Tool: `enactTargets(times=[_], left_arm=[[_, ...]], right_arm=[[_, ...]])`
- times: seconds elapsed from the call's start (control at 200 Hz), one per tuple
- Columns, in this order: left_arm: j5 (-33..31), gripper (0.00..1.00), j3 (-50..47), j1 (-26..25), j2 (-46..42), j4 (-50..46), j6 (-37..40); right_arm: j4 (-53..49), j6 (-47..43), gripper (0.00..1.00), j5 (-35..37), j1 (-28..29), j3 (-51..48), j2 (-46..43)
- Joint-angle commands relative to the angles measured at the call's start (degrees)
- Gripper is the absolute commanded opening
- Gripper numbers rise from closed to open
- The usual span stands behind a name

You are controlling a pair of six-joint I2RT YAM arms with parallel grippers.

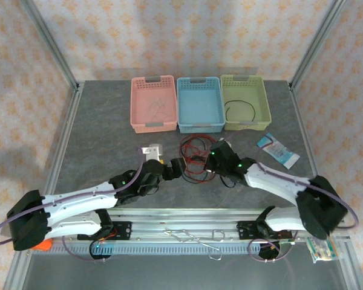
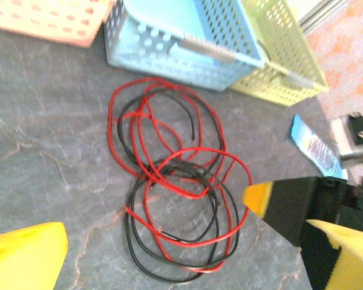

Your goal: Untangle the cables

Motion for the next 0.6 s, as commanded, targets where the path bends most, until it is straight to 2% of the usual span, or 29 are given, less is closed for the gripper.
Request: enactTargets(times=[0.0, 0.24, 0.446, 0.596], left_arm=[[-6.79, 0.99, 0.03, 0.01, -4.12, -2.83, 4.37], [-7.43, 0.99, 1.88, 0.08, -9.73, -3.21, 15.34], [-1.25, 0.99, 3.06, 0.86, -11.16, -2.07, 20.92], [5.27, 0.99, 3.73, 4.01, -10.39, -0.22, 21.13]], right_arm=[[-4.36, -5.18, 0.0, 4.47, -0.09, 1.59, -6.76], [-8.52, -12.11, 0.0, 6.62, -0.06, 5.91, -16.92], [-10.55, -17.09, 0.0, 7.88, -0.1, 11.24, -20.96], [-14.53, -18.28, 0.0, 8.96, -0.1, 17.07, -21.29]])
